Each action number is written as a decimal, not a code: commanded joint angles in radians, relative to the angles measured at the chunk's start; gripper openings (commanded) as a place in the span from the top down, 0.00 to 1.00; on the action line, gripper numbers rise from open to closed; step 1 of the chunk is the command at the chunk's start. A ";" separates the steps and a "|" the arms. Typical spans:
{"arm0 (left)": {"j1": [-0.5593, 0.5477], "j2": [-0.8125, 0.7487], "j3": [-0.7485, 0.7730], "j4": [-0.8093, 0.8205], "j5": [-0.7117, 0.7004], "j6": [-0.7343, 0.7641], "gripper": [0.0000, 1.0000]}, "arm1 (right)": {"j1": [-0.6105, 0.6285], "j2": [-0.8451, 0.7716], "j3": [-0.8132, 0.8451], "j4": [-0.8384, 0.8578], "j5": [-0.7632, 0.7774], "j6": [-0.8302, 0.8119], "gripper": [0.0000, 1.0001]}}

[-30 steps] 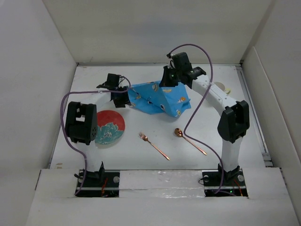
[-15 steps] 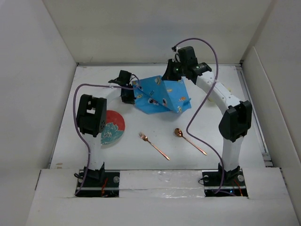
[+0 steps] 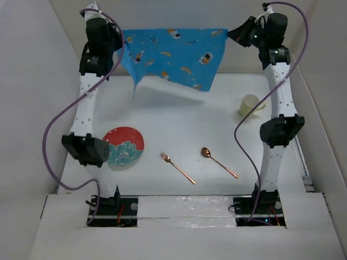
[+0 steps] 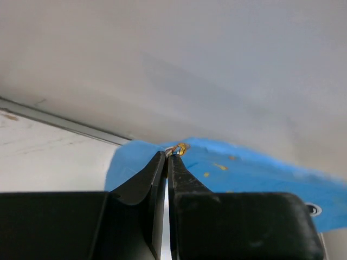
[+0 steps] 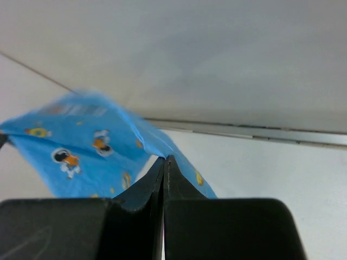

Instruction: Set the dinner table for one person

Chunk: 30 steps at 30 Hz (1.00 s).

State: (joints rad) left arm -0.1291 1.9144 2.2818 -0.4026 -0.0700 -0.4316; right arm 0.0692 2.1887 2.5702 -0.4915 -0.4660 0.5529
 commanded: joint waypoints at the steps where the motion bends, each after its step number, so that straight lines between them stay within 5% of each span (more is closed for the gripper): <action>1: -0.024 -0.186 -0.172 0.100 -0.132 -0.009 1.00 | -0.023 -0.098 0.001 0.231 -0.166 0.071 1.00; 3: -0.024 -0.267 -0.400 0.200 -0.190 0.022 1.00 | -0.023 -0.134 -0.013 0.214 -0.210 -0.009 1.00; 6: -0.033 -0.420 -0.666 0.361 -0.232 0.045 1.00 | -0.014 -0.263 -0.276 0.228 -0.212 -0.128 1.00; 9: -0.024 -0.480 -0.991 0.426 -0.215 0.033 1.00 | -0.014 -0.368 -0.693 0.312 -0.172 -0.157 1.00; 10: -0.024 -0.473 -1.072 0.423 -0.206 0.022 1.00 | -0.014 -0.435 -0.957 0.368 -0.146 -0.156 1.00; 18: -0.038 -0.396 -1.240 0.378 -0.071 -0.048 1.00 | 0.007 -0.483 -1.311 0.367 0.015 -0.160 1.00; 24: -0.072 -0.399 -1.302 0.332 -0.024 -0.058 1.00 | -0.029 -0.477 -1.360 0.237 0.139 -0.188 1.00; 30: -0.072 -0.344 -1.243 0.260 0.021 -0.010 0.88 | -0.040 -0.512 -1.418 0.186 0.202 -0.189 1.00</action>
State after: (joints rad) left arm -0.2031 1.5700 0.9916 -0.1078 -0.0841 -0.4644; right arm 0.0383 1.7264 1.1732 -0.2771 -0.3347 0.3843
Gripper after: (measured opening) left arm 0.112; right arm 0.009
